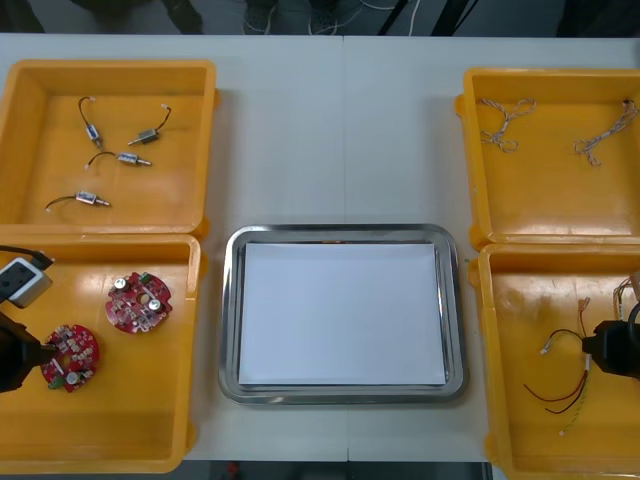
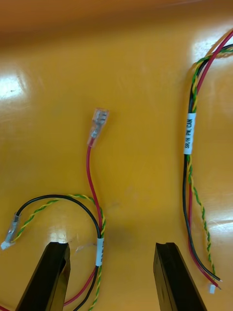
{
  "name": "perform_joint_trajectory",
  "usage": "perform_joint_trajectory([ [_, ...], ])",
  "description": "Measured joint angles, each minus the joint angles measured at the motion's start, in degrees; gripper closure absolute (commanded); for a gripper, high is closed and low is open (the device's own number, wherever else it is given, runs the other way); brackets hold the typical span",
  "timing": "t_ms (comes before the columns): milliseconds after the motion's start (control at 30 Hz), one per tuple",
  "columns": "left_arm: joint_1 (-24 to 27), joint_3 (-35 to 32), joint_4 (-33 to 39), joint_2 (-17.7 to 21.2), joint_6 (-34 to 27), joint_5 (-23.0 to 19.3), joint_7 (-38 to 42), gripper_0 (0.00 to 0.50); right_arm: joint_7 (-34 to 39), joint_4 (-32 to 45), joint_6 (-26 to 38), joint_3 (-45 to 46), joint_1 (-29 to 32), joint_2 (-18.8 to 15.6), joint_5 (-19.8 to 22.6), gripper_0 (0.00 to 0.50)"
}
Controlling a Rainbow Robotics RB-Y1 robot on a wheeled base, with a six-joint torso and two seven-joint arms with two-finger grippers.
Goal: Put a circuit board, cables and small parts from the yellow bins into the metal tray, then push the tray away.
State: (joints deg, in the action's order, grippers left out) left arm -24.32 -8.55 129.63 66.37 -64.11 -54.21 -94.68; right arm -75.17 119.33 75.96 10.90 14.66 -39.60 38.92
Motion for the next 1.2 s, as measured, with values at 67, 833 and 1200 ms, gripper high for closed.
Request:
perform_joint_trajectory([
  [67,-1.3,-0.9,0.0,0.0,0.1,-0.2,-0.1,0.0,0.0,0.0,-0.1,-0.4,0.0,0.0,0.0,0.0],
  [833,-7.7,-1.1,-2.7,0.2,10.8,-0.3,-16.9,0.0,0.1,-4.1,-5.8,-4.9,0.3,0.0,-3.3,0.0],
  [1200,-7.7,3.3,-5.9,1.2,16.8,-0.7,-24.7,0.0,0.1,-4.1,-5.8,-4.9,0.5,0.0,-3.2,0.097],
])
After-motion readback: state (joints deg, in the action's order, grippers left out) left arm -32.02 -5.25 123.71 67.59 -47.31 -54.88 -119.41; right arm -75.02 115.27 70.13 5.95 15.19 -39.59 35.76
